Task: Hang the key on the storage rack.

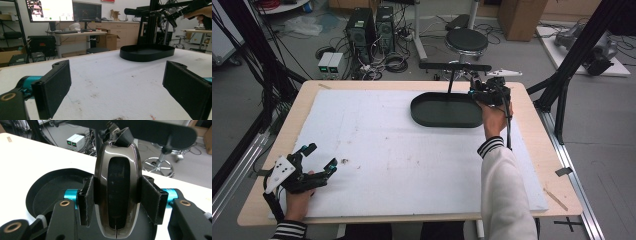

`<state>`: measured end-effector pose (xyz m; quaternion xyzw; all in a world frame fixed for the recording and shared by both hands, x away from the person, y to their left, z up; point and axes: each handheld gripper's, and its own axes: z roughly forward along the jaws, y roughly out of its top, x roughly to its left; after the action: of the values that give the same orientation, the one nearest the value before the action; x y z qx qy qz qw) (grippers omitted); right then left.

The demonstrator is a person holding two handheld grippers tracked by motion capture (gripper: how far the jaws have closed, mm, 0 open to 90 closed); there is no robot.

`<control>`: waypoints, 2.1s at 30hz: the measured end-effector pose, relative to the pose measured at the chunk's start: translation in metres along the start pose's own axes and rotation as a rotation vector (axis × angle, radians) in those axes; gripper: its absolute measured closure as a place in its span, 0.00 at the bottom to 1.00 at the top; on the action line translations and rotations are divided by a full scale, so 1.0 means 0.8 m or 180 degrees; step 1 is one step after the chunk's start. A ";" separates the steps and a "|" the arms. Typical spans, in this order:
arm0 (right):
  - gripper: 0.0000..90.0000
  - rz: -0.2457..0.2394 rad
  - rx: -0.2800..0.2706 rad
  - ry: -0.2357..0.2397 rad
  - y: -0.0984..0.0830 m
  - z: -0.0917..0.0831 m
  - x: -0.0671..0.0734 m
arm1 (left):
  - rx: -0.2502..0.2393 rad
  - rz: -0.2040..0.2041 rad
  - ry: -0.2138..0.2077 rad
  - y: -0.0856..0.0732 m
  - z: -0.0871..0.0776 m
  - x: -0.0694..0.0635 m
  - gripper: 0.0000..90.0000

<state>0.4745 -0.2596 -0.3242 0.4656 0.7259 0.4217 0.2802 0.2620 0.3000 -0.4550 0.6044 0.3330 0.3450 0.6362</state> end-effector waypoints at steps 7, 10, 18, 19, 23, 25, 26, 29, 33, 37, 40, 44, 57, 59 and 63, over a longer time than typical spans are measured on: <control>0.53 -0.0025 0.0098 0.0020 -0.003 0.009 0.002 | 0.0002 -0.0003 0.0000 0.000 0.000 0.000 0.10; 0.53 -0.0011 0.0159 0.0061 -0.007 0.017 0.002 | 0.0002 -0.0007 0.0000 0.000 0.000 0.000 0.10; 0.53 0.0085 0.0251 0.0123 -0.021 0.028 0.000 | 0.0002 -0.0005 0.0000 0.000 0.000 0.000 0.10; 0.53 0.0085 0.0251 0.0123 -0.021 0.028 0.000 | 0.0003 -0.0002 0.0001 0.000 0.000 0.000 0.10; 0.53 0.0098 0.0255 0.0149 -0.024 0.031 0.000 | 0.0000 -0.0006 0.0000 0.000 0.000 0.000 0.10; 0.53 0.0085 0.0251 0.0159 -0.024 0.032 0.000 | 0.0001 -0.0007 0.0000 0.000 0.000 0.000 0.10; 0.53 0.0085 0.0251 0.0159 -0.024 0.032 0.000 | 0.0001 -0.0007 -0.0001 0.000 0.000 0.000 0.10; 0.50 0.0083 0.0248 0.0203 -0.025 0.033 -0.001 | 0.0001 -0.0007 0.0000 0.000 0.000 0.000 0.10; 0.34 0.0174 0.0115 0.0287 -0.023 0.029 -0.002 | 0.0002 -0.0007 0.0001 0.000 0.000 0.000 0.10; 0.11 0.0114 0.0017 0.0397 -0.021 0.021 0.003 | -0.0009 0.0007 0.0003 0.000 0.000 0.000 0.10; 0.10 0.0063 -0.0100 0.0488 -0.024 0.012 0.005 | -0.0012 0.0010 0.0007 0.000 0.000 0.000 0.10; 0.00 0.0081 -0.0297 0.0708 -0.028 -0.008 0.008 | -0.0010 0.0009 0.0003 0.000 0.000 0.000 0.10; 0.00 -0.0150 -0.0901 0.1062 -0.099 -0.090 0.024 | -0.0009 0.0030 0.0006 0.000 0.000 -0.001 0.10; 0.00 -0.0179 -0.1012 0.1131 -0.116 -0.106 0.028 | -0.0014 0.0026 0.0007 0.000 0.000 -0.001 0.10; 0.00 -0.0158 -0.1256 0.1160 -0.159 -0.138 0.027 | -0.0006 0.0037 0.0004 0.000 0.000 -0.001 0.10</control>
<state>0.3211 -0.3055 -0.3817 0.3005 0.6793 0.6248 0.2405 0.2615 0.2993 -0.4551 0.6055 0.3296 0.3495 0.6345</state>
